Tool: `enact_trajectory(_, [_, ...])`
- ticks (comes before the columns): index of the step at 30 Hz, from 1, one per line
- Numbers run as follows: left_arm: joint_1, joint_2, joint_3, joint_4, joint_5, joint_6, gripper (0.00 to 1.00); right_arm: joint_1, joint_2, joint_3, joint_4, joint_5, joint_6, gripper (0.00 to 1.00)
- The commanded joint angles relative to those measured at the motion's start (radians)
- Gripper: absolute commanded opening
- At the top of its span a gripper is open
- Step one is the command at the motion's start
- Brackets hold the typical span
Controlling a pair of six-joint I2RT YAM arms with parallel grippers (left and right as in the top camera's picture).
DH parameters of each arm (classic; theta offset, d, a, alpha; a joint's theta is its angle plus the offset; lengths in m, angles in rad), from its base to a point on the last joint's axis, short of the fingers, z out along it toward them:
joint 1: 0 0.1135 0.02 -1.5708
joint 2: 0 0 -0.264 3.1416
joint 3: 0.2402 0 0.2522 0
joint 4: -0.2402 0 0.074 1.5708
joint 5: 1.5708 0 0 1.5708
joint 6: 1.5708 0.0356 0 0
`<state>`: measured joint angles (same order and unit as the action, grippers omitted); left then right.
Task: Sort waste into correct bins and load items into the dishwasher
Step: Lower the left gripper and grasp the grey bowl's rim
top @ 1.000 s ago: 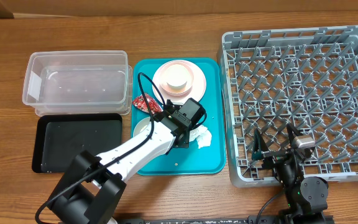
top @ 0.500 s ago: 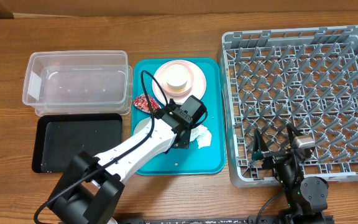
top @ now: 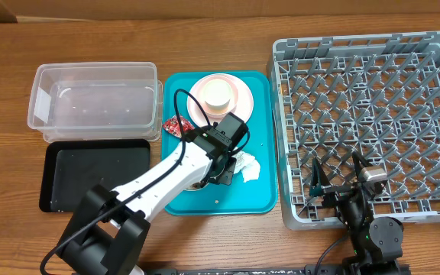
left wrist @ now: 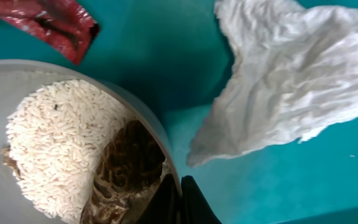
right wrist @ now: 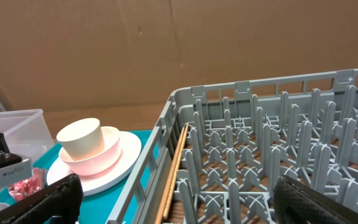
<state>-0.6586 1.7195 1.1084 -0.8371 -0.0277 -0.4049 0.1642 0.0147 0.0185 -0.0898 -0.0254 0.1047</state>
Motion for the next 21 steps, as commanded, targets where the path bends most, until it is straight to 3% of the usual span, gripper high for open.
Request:
enact_trajectory(1, [0.019,-0.014,0.021,0.011,0.154,0.047,0.04,-0.003,-0.012,-0.011,0.007,0.006,0.004,1.0])
enact_trajectory(8, [0.067,-0.014,0.021,0.01,0.259,0.066,0.04,-0.003,-0.012,-0.011,0.008,0.006,0.004,1.0])
enact_trajectory(21, [0.101,-0.079,0.023,-0.004,0.229,0.046,0.04,-0.003,-0.012,-0.011,0.007,0.006,0.004,1.0])
